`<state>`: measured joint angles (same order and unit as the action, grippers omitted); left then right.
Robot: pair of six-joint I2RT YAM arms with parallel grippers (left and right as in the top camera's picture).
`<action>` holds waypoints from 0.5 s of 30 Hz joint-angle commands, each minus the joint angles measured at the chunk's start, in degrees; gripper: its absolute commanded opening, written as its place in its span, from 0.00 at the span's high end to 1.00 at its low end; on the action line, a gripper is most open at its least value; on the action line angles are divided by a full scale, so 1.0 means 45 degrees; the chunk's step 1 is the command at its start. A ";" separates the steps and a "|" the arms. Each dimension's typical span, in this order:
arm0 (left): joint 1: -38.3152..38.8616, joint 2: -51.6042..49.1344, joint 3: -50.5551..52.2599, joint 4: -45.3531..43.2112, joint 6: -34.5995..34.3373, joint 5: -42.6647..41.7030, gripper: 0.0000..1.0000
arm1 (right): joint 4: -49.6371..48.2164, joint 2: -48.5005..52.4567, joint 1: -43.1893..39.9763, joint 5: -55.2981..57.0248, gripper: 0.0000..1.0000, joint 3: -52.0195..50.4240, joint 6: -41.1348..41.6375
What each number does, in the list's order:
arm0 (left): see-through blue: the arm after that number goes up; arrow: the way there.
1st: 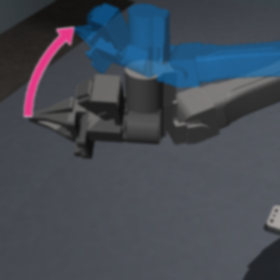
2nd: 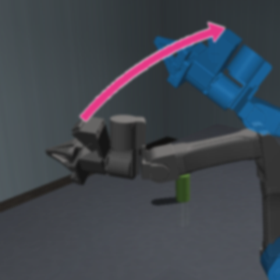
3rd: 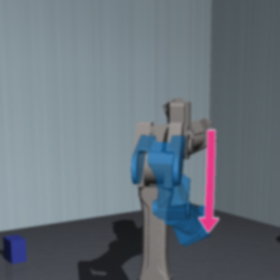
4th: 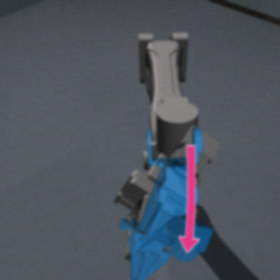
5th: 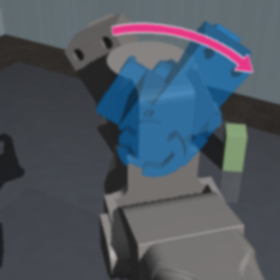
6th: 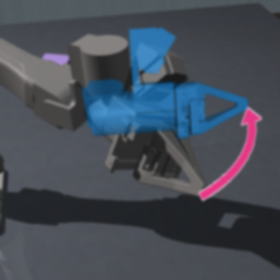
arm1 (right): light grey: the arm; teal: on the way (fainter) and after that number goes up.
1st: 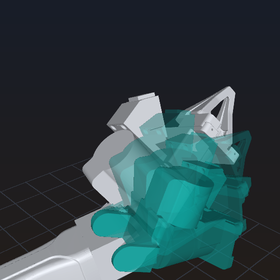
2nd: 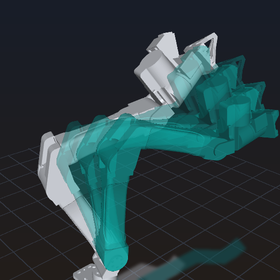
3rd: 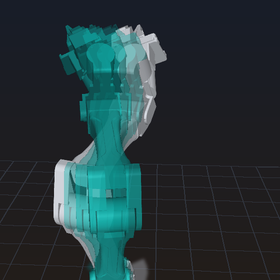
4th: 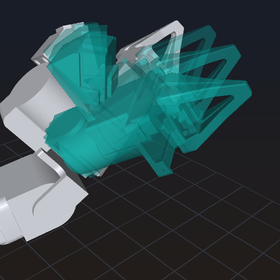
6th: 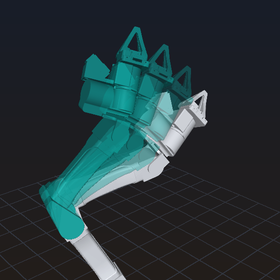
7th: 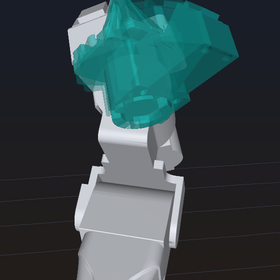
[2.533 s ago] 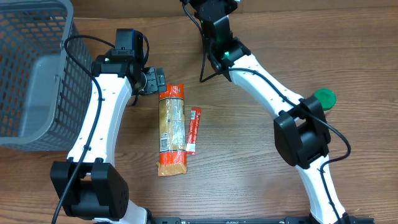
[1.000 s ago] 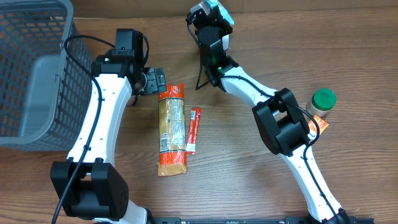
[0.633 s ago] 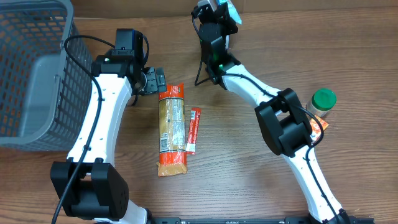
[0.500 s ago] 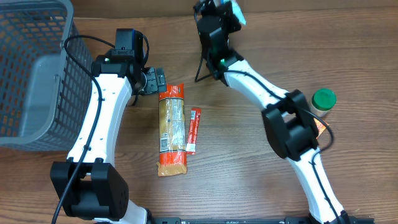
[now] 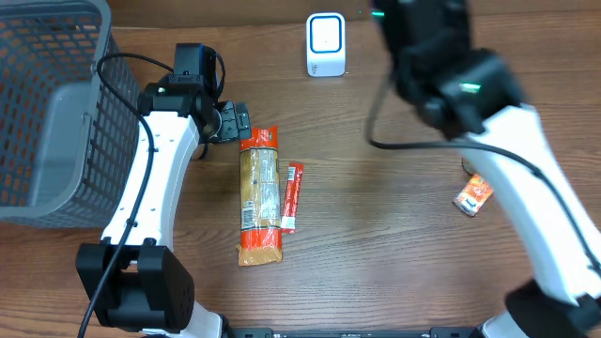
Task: Scan the item barcode
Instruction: 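Carry the packet right and set it beside the jar, release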
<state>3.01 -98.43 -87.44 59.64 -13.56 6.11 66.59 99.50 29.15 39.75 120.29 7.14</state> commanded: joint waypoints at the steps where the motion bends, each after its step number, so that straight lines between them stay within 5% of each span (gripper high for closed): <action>1: 0.0005 0.0155 -0.0194 0.0005 0.0058 0.0092 0.00 | 0.2084 0.0350 -0.0806 -0.3900 0.97 -0.0073 0.2225; 7: 0.0005 0.0155 -0.0194 0.0005 0.0058 0.0092 0.00 | 0.4716 0.0719 -0.1661 -0.6227 0.97 -0.1579 0.2375; 15: 0.0005 0.0155 -0.0194 0.0005 0.0058 0.0092 0.00 | 0.2433 0.0714 -0.1768 -0.6188 0.97 -0.6144 0.2365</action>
<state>3.01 -98.43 -87.44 59.61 -13.56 6.11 80.09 103.07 21.45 13.41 97.47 16.88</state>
